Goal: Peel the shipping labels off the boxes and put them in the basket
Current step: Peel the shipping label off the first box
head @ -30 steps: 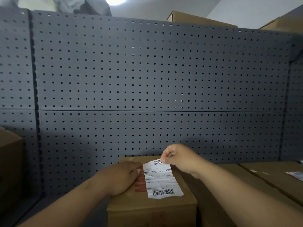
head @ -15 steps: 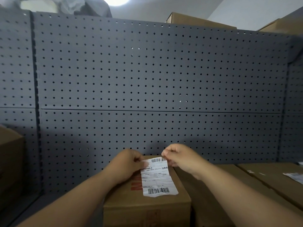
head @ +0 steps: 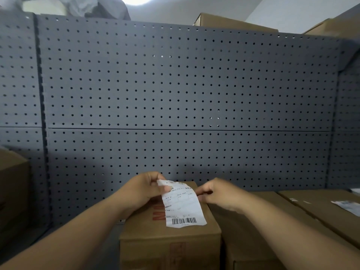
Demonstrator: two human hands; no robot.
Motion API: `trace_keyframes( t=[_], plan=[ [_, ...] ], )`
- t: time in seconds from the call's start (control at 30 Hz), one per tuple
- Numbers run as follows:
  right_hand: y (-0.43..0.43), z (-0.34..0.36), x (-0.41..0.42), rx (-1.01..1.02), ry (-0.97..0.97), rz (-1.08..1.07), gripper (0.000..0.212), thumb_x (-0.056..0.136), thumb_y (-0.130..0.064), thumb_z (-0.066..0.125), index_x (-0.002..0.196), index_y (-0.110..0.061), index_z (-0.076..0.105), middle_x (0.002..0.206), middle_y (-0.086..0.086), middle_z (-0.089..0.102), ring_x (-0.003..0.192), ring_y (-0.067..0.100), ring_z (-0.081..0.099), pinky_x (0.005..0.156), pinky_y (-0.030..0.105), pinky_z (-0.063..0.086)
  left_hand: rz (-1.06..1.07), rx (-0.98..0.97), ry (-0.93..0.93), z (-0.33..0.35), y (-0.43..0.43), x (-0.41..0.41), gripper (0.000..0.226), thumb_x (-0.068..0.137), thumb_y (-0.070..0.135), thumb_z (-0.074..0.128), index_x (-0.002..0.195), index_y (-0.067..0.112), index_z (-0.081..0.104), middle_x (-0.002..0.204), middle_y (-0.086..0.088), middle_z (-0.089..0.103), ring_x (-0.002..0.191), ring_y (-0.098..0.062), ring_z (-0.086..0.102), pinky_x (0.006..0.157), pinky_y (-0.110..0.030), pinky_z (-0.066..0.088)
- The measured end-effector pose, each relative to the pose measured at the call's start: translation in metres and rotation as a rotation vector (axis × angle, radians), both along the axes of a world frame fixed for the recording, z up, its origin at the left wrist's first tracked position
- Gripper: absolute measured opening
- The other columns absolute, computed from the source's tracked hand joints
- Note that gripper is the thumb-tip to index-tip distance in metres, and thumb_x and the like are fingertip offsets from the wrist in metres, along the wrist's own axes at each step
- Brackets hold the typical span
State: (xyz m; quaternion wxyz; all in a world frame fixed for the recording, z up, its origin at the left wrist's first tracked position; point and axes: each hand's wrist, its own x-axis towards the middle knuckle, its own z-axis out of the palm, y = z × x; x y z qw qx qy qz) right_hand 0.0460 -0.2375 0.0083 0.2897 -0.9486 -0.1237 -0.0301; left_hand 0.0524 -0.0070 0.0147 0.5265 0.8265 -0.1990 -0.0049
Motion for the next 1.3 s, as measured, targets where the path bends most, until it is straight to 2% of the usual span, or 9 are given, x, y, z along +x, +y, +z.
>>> trace_keyframes(
  t=[0.2,0.33,0.47,0.6,0.77,0.9,1.0,1.2,1.3],
  plan=[
    [-0.002,-0.002,-0.003,0.007,0.026,0.017,0.026,0.086,-0.037,0.062,0.112,-0.039,0.065,0.123,-0.018,0.063,0.112,0.000,0.053,0.087,0.018,0.033,-0.069,-0.200,0.110,0.000,0.004,-0.003,0.010,0.082,0.020,0.068,0.083,0.012,0.061,0.089,-0.011,0.076,0.085,-0.026,0.073,0.077,-0.033,0.054],
    [-0.001,-0.002,-0.002,-0.023,0.027,0.021,0.029,0.086,-0.037,0.061,0.115,-0.038,0.064,0.126,-0.017,0.061,0.118,0.002,0.052,0.093,0.021,0.032,-0.112,-0.350,0.156,0.002,0.003,-0.009,0.006,0.084,0.010,0.064,0.079,0.008,0.061,0.082,-0.013,0.075,0.074,-0.023,0.072,0.063,-0.029,0.056],
    [-0.001,-0.003,-0.002,-0.001,0.034,0.022,0.028,0.085,-0.037,0.063,0.113,-0.037,0.066,0.126,-0.013,0.062,0.118,0.005,0.054,0.105,0.029,0.035,-0.137,-0.446,0.150,0.008,0.002,-0.013,0.008,0.086,0.007,0.060,0.078,0.007,0.060,0.081,-0.014,0.074,0.073,-0.023,0.069,0.060,-0.028,0.055],
    [-0.003,-0.006,-0.001,0.027,0.039,0.021,0.031,0.084,-0.036,0.065,0.115,-0.032,0.066,0.127,-0.011,0.063,0.118,0.005,0.055,0.110,0.033,0.035,-0.124,-0.406,0.087,0.020,0.008,-0.015,0.009,0.086,0.009,0.061,0.077,0.010,0.062,0.076,-0.008,0.075,0.066,-0.016,0.070,0.053,-0.022,0.053],
    [-0.004,-0.008,0.000,0.025,0.055,0.030,0.035,0.084,-0.035,0.064,0.118,-0.031,0.062,0.135,-0.015,0.054,0.124,-0.001,0.047,0.105,0.018,0.025,-0.089,-0.483,0.016,0.043,0.023,-0.016,0.028,0.085,-0.002,0.059,0.066,0.016,0.067,0.073,-0.001,0.075,0.057,-0.014,0.068,0.053,-0.026,0.055],
    [-0.004,-0.008,0.000,0.015,0.049,0.030,0.036,0.085,-0.035,0.064,0.120,-0.030,0.062,0.136,-0.014,0.053,0.121,-0.004,0.045,0.102,0.016,0.023,-0.040,-0.424,-0.069,0.056,0.031,-0.014,0.009,0.084,0.003,0.063,0.081,0.011,0.066,0.073,-0.002,0.076,0.059,-0.011,0.070,0.050,-0.018,0.053],
    [-0.004,-0.007,-0.001,0.004,0.044,0.029,0.036,0.085,-0.034,0.063,0.121,-0.029,0.061,0.136,-0.014,0.054,0.122,-0.005,0.044,0.101,0.015,0.023,0.032,-0.378,-0.134,0.059,0.034,-0.010,0.015,0.080,0.005,0.068,0.093,0.012,0.064,0.073,-0.004,0.075,0.061,-0.012,0.072,0.052,-0.017,0.054],
    [0.002,-0.001,-0.006,-0.117,-0.025,0.013,0.038,0.088,-0.034,0.060,0.125,-0.024,0.059,0.137,-0.010,0.053,0.125,0.003,0.046,0.102,0.018,0.027,0.124,-0.254,-0.256,0.062,0.033,0.000,0.013,0.082,0.020,0.069,0.081,0.009,0.062,0.078,-0.006,0.076,0.075,-0.023,0.073,0.070,-0.030,0.058],
    [0.003,0.001,-0.014,-0.110,-0.096,-0.017,0.035,0.091,-0.034,0.055,0.125,-0.027,0.058,0.136,-0.007,0.055,0.124,0.007,0.049,0.102,0.021,0.033,0.083,-0.248,-0.280,0.065,0.028,0.001,0.015,0.082,0.024,0.069,0.076,0.012,0.063,0.075,-0.006,0.075,0.071,-0.023,0.067,0.068,-0.031,0.056]
  ],
)
